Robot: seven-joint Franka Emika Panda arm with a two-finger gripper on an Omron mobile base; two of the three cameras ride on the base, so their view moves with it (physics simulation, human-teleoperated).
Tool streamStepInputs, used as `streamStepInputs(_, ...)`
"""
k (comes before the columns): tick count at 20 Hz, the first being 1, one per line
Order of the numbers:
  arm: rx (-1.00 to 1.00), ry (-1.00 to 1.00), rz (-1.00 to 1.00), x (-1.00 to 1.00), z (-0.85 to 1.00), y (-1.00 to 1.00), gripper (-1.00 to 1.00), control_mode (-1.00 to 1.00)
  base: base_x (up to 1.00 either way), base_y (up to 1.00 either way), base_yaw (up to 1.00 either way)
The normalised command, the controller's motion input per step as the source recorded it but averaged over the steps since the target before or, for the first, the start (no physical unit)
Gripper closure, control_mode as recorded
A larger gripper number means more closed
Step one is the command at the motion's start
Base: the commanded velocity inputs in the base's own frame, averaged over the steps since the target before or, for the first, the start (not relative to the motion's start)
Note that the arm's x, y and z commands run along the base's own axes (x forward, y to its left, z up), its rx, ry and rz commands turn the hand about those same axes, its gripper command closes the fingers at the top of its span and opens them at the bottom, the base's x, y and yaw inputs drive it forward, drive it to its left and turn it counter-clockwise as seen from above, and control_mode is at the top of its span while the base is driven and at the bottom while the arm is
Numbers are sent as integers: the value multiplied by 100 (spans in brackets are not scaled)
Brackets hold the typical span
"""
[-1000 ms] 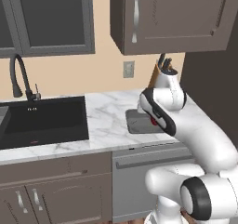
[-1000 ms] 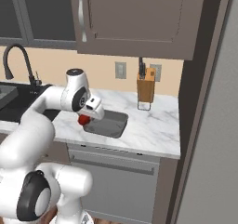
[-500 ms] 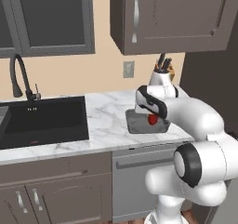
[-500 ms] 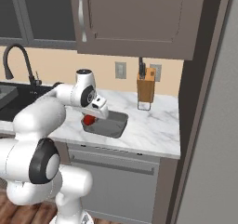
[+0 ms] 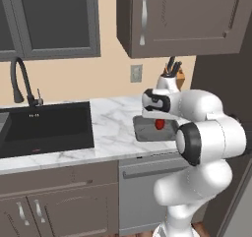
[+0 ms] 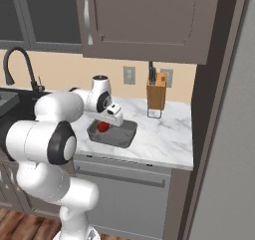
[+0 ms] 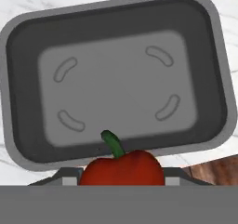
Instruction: Take the bell pepper and lemon wedge out of the freezer and place them in the tupperware container on the counter. Then put the tupperware containing the vegetables back in the freezer.
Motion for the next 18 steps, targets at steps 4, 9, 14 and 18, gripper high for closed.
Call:
streamStepInputs(4, 0, 0, 0, 26, -39, 0, 100, -100, 0, 0, 0)
streamStepInputs(9, 0, 0, 0, 5, -34, -1, 100, -100, 0, 0, 0)
streamStepInputs(14, 0, 0, 0, 12, -31, -1, 100, -100, 0, 0, 0)
streamStepInputs(18, 1, 0, 0, 27, -19, 0, 100, -100, 0, 0, 0)
